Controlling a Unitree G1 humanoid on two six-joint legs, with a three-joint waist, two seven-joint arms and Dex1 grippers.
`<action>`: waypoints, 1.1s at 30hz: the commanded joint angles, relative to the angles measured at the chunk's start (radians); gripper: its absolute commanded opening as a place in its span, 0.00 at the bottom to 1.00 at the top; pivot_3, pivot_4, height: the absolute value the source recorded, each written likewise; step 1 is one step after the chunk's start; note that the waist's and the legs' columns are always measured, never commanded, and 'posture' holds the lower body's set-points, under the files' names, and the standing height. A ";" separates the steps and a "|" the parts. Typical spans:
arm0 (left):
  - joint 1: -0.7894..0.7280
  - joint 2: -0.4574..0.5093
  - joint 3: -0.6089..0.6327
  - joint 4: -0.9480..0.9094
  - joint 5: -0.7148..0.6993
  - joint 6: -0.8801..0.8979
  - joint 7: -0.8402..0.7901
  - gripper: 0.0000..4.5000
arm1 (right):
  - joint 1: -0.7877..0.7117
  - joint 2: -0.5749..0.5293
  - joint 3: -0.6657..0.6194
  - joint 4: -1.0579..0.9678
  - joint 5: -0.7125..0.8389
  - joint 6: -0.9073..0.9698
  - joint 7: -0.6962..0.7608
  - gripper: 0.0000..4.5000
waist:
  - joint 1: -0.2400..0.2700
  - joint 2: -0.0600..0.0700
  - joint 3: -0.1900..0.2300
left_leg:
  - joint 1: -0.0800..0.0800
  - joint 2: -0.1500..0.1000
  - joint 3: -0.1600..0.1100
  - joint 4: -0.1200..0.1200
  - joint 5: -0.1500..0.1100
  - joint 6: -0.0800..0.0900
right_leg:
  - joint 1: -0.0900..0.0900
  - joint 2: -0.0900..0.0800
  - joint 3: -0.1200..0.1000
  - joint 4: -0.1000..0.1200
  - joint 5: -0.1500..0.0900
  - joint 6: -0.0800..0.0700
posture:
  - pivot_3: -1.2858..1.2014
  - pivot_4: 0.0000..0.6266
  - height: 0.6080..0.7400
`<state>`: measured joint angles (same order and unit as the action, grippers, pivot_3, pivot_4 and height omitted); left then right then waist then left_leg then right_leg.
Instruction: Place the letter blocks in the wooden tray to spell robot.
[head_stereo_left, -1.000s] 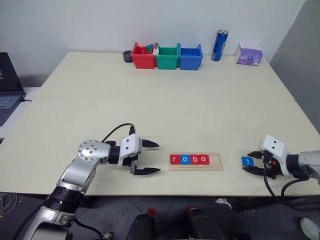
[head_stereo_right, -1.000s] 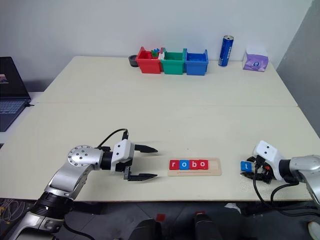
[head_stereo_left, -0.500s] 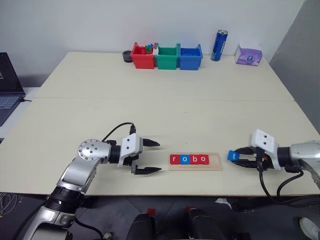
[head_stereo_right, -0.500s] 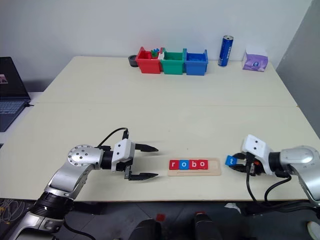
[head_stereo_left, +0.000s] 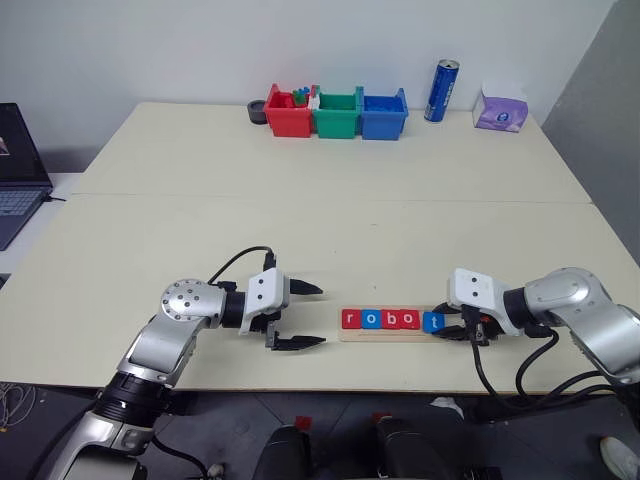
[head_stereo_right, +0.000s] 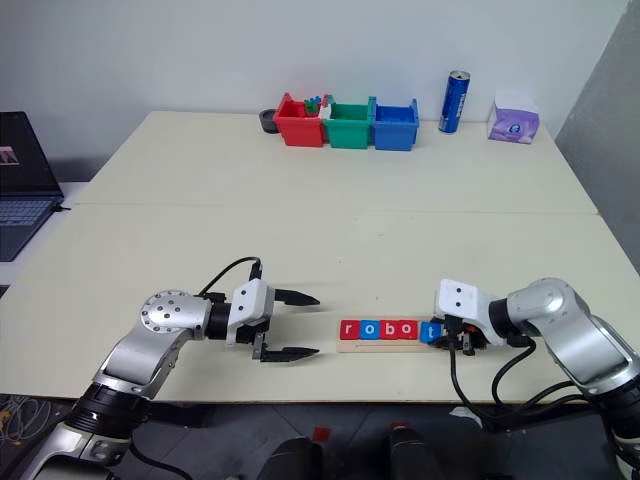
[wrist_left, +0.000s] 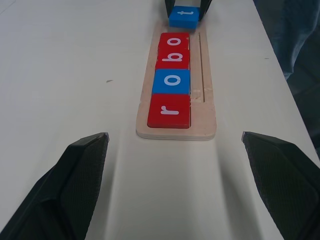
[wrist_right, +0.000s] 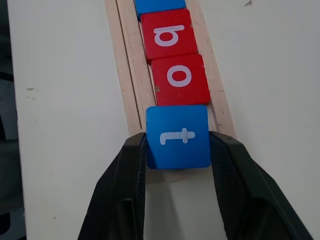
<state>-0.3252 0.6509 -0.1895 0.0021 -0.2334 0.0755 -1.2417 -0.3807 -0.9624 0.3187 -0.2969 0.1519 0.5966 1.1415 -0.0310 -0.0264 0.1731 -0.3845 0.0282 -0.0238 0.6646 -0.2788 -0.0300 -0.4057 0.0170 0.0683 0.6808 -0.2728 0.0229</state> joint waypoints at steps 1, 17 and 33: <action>-0.007 -0.004 0.004 -0.030 -0.004 -0.009 0.009 1.00 | -0.034 0.006 0.015 0.010 -0.022 -0.009 0.021 0.33 | 0.000 0.000 0.000 | 0.000 0.000 0.000 0.000 0.000 0.000 | 0.000 0.000 0.000 0.000 0.000 0.000 | 0.52 0.24 1.00; 0.002 -0.005 0.003 -0.042 -0.004 -0.007 0.022 1.00 | -0.098 0.045 0.048 0.073 -0.060 -0.004 0.061 0.33 | 0.000 0.000 0.000 | 0.000 0.000 0.000 0.000 0.000 0.000 | 0.000 0.000 0.000 0.000 0.002 -0.003 | 0.52 0.24 1.00; 0.012 0.001 0.008 -0.042 -0.004 -0.013 0.024 1.00 | -0.094 0.032 -0.074 -0.022 0.023 0.086 0.053 0.99 | 0.000 0.001 0.000 | 0.000 0.000 -0.001 0.000 0.000 0.000 | 0.000 0.000 0.000 0.000 0.002 -0.003 | 0.52 0.24 1.00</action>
<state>-0.3168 0.6498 -0.1898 -0.0070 -0.2335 0.0754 -1.2224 -0.4764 -0.9061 0.3089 -0.2635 0.1432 0.6645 1.1962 -0.0308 -0.0258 0.1735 -0.3850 0.0281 -0.0252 0.6645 -0.2788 -0.0300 -0.4060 0.0168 0.0679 0.6809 -0.2708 0.0196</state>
